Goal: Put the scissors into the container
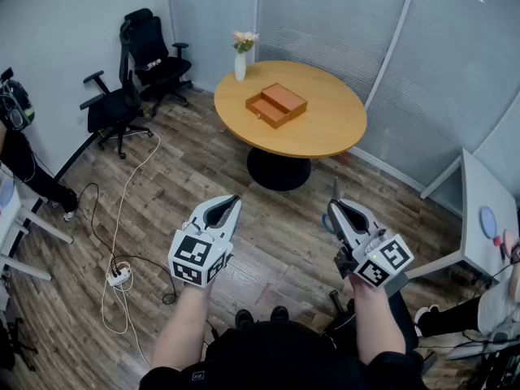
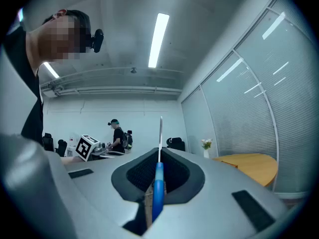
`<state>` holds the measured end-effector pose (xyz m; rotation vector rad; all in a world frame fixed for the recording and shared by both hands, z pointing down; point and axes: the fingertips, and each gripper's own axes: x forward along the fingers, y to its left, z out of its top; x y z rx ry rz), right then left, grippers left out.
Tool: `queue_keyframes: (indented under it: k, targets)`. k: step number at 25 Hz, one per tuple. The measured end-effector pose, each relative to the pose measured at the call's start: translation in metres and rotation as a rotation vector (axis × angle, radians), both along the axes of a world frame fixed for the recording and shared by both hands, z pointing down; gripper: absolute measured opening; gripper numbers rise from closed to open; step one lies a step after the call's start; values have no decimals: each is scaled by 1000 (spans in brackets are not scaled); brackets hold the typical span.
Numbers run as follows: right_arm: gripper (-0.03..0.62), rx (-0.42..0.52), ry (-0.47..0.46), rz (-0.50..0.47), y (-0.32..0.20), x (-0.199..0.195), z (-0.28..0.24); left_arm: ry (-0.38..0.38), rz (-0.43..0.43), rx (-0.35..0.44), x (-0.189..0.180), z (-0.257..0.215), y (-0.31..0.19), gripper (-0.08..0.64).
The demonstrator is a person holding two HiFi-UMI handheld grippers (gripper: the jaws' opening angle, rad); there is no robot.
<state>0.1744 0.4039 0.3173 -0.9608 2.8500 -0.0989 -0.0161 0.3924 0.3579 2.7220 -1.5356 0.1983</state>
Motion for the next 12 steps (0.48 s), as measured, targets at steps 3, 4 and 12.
queue_keyframes:
  k: [3,4,12]
  targets:
    - [40,-3,1,-4,4,-7,3,4,2,-1,-5,0,4,21]
    - [41,-4,0,-5,5,-9,3,6,2,-1,-7,-1,5,21]
    - [41,-28,-29,-16,12,-21,7,33,-5,7,-25,-3,14,21]
